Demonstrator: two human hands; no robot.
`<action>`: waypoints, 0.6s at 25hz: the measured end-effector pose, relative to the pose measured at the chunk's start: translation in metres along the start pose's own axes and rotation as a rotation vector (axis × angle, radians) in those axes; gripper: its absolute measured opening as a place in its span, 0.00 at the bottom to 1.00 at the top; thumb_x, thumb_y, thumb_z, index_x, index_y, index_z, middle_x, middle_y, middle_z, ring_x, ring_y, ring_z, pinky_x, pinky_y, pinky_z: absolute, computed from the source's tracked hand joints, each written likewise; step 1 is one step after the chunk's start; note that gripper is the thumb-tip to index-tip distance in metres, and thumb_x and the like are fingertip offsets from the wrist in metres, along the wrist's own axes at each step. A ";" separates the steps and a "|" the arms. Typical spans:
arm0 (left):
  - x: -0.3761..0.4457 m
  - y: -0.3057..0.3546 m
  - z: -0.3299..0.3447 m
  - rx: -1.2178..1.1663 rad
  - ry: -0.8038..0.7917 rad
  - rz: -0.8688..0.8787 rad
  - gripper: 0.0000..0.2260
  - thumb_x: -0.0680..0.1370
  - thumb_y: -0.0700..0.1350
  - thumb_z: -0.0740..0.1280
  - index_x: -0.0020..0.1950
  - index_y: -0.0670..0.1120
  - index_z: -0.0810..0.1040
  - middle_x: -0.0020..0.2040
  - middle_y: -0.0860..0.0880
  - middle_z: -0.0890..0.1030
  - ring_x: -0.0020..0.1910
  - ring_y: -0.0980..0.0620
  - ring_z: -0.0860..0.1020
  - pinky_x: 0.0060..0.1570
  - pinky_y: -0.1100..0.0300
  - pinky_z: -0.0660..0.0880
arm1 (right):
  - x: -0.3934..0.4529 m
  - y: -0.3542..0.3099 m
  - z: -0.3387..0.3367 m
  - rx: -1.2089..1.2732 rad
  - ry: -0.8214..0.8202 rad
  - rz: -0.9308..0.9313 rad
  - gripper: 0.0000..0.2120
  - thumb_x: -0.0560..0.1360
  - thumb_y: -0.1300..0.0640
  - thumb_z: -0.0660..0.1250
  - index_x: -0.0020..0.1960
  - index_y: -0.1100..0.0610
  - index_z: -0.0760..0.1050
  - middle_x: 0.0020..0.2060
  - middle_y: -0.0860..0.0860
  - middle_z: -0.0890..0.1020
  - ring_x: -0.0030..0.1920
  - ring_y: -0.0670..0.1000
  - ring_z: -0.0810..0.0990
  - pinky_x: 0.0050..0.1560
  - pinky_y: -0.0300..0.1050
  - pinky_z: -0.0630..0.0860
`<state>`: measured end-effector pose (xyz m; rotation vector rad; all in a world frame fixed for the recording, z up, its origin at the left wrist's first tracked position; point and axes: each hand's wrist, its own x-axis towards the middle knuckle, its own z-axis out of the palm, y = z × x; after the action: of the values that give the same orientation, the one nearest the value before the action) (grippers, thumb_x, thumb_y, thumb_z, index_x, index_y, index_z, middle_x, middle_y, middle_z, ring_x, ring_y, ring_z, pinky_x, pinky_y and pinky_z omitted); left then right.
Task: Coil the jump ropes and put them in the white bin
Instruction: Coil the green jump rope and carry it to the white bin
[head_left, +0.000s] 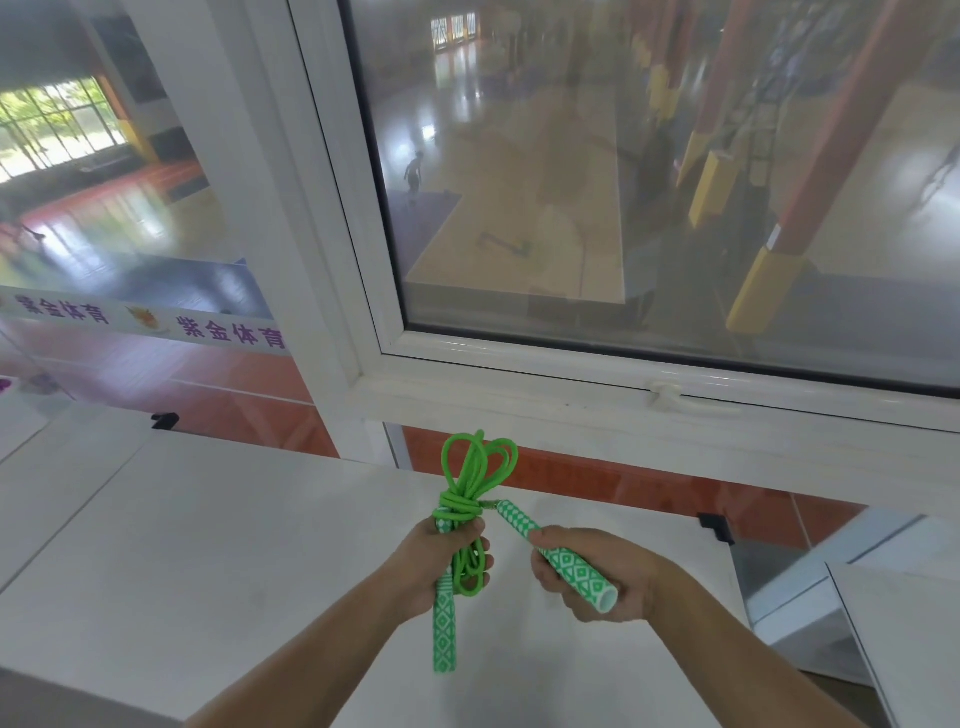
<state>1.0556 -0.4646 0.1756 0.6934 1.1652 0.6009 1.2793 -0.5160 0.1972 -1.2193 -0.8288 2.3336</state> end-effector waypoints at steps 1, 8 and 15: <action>0.000 -0.001 0.000 -0.016 -0.022 -0.031 0.08 0.80 0.38 0.69 0.56 0.36 0.76 0.46 0.38 0.79 0.42 0.40 0.83 0.47 0.43 0.82 | 0.002 0.001 -0.002 0.066 0.040 0.004 0.19 0.68 0.43 0.76 0.37 0.57 0.76 0.31 0.50 0.70 0.19 0.44 0.62 0.18 0.35 0.59; -0.001 -0.028 -0.002 0.003 -0.226 -0.171 0.05 0.76 0.32 0.59 0.49 0.37 0.72 0.39 0.37 0.76 0.36 0.41 0.75 0.62 0.33 0.73 | 0.021 0.012 0.004 0.179 0.306 -0.009 0.16 0.74 0.47 0.73 0.46 0.60 0.76 0.33 0.52 0.77 0.25 0.46 0.73 0.20 0.38 0.71; 0.000 -0.039 -0.014 0.046 -0.389 -0.182 0.11 0.77 0.30 0.62 0.59 0.32 0.74 0.53 0.30 0.80 0.56 0.31 0.80 0.61 0.33 0.75 | 0.033 0.021 -0.007 0.101 0.365 -0.033 0.16 0.75 0.45 0.72 0.45 0.60 0.77 0.33 0.52 0.76 0.24 0.46 0.66 0.20 0.35 0.63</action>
<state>1.0452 -0.4871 0.1427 0.6974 0.8678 0.2696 1.2655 -0.5105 0.1600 -1.5108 -0.5928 2.0114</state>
